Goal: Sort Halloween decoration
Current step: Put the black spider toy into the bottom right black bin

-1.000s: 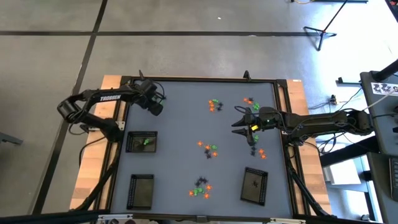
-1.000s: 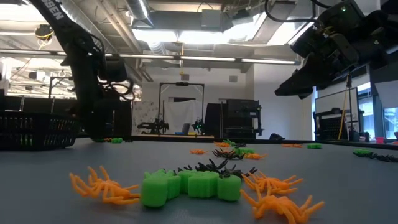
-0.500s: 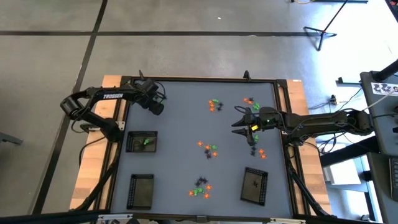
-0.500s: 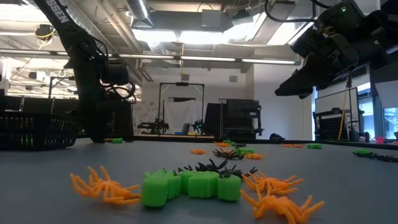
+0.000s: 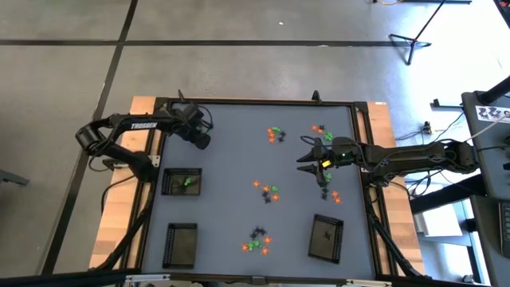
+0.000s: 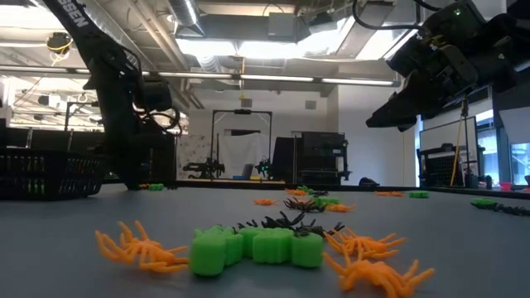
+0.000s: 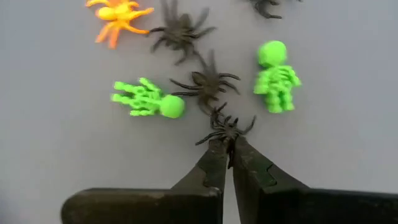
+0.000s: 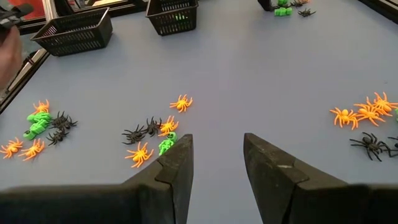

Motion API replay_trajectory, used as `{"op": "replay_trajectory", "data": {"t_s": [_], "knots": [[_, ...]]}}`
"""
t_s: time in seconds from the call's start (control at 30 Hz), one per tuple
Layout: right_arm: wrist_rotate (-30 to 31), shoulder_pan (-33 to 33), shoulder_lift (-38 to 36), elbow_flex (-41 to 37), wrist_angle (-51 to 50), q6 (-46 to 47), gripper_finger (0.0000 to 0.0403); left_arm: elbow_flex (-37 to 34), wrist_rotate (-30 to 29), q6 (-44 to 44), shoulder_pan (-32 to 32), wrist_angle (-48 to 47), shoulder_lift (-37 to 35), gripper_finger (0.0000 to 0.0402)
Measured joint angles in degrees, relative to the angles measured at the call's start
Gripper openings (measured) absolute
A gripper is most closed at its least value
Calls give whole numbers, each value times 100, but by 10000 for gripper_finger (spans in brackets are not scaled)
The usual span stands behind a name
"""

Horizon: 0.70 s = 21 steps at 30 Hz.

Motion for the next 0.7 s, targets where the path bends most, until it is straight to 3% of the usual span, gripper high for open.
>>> {"op": "replay_trajectory", "data": {"t_s": [0.4,0.7], "knots": [[-2,0,2,0,0,2,140,1,270,-462,-1089,-25,-1019,1],[0,0,2,0,0,2,140,10,691,-556,-2299,1589,-1112,1]]}}
